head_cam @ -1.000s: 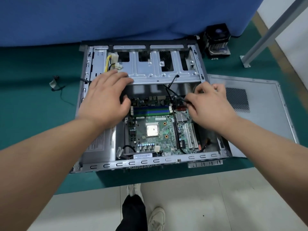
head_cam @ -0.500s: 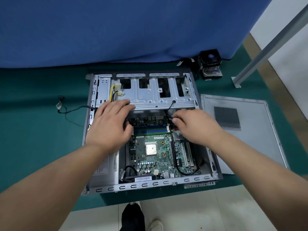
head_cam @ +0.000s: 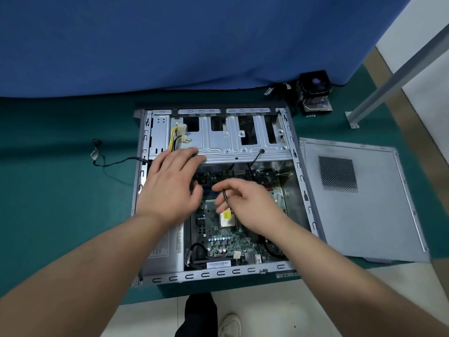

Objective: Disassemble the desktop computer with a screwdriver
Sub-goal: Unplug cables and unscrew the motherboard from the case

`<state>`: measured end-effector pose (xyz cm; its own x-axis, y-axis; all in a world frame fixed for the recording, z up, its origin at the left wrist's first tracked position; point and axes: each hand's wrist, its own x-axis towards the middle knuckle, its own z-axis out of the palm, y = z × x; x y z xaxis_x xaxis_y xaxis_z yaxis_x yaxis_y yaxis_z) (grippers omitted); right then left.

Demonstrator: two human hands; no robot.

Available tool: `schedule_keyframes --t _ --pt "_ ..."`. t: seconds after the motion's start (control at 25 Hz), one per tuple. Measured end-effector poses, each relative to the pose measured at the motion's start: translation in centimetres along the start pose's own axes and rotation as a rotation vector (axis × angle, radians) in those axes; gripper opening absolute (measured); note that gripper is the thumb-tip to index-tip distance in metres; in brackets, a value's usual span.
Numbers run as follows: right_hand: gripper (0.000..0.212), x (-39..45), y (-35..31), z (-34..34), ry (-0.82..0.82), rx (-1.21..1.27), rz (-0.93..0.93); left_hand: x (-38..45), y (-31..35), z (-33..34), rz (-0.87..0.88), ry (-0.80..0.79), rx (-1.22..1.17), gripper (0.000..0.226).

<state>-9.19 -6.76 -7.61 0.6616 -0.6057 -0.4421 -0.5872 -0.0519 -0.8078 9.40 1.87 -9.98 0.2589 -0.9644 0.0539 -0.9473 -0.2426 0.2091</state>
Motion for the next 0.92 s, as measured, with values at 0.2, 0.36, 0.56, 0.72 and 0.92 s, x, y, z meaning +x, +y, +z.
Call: schedule_keyframes --t 0.2,0.36,0.56,0.72,0.92 --pt "0.029 0.4 0.1 -3.9 0.105 0.156 -0.110 0.0 0.0 0.0 -0.001 0.002 0.007 0.058" --pt "0.017 2.9 -0.1 -6.3 0.238 0.215 -0.118 0.1 0.0 -0.1 -0.003 -0.004 0.004 0.058" --pt "0.015 5.7 -0.7 -6.1 0.351 0.489 0.045 0.1 -0.1 -0.1 -0.002 -0.014 0.007 0.058" --pt "0.013 6.6 -1.5 -5.7 0.518 0.428 0.174 0.1 -0.1 -0.1 -0.003 -0.021 0.021 0.059" --pt "0.021 8.1 -3.9 -6.5 0.588 0.044 0.318 0.1 -0.2 0.0 0.003 -0.039 0.030 0.061"
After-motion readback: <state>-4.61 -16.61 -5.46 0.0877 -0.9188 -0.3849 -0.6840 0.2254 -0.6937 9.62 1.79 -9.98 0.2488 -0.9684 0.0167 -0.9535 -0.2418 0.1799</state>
